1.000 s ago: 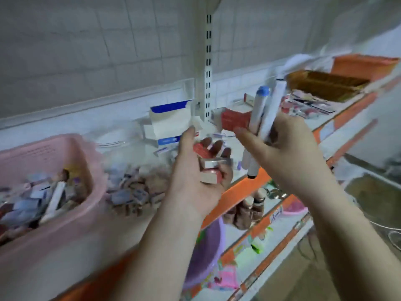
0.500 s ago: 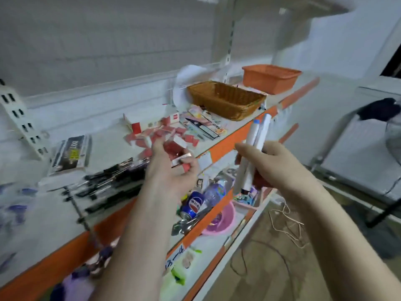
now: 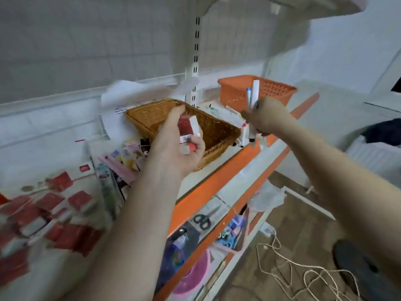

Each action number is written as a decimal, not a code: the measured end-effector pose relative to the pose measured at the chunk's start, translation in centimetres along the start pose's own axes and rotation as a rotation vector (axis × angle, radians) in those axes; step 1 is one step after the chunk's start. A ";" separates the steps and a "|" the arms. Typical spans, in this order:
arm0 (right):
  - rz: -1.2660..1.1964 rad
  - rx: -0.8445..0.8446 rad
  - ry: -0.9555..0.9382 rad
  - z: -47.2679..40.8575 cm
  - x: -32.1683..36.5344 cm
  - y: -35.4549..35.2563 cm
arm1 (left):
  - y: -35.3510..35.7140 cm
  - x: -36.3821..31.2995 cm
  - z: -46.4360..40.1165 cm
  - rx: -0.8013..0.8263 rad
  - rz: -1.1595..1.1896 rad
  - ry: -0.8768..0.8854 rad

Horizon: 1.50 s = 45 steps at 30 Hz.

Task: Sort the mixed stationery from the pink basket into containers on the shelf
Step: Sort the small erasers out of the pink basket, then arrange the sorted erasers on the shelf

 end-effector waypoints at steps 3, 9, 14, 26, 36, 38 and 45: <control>0.075 0.074 -0.037 -5.9 -0.2 1.4 | 0.0 -0.4 -2.1 -0.090 -0.053 0.058; 0.143 0.356 -0.116 -13.4 -0.9 7.6 | -1.5 -1.7 -4.5 -0.236 -0.086 0.287; 0.346 0.421 -0.188 -15.6 -1.5 8.9 | -1.9 -1.4 -3.2 -0.521 -0.004 0.388; -0.627 0.802 -0.671 2.9 12.4 12.8 | -9.1 0.2 8.6 -0.873 0.161 0.577; -0.439 0.888 -0.723 16.0 21.0 25.4 | -21.7 -3.3 17.3 -0.946 -0.307 0.356; -0.385 0.808 -0.655 16.5 21.5 26.2 | -23.3 -4.5 18.1 -0.897 -0.340 0.347; -0.533 1.051 -0.630 23.6 22.1 24.6 | -26.5 -6.9 17.7 -0.746 -0.258 0.381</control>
Point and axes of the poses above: each hand's wrist, its own z-axis away from the middle knuckle, its own y-axis out of the palm, x = y × z, the point moved 10 cm from there along -z, towards the middle knuckle, and after that the axes turned 15 degrees about -z, right-handed, at the moved point
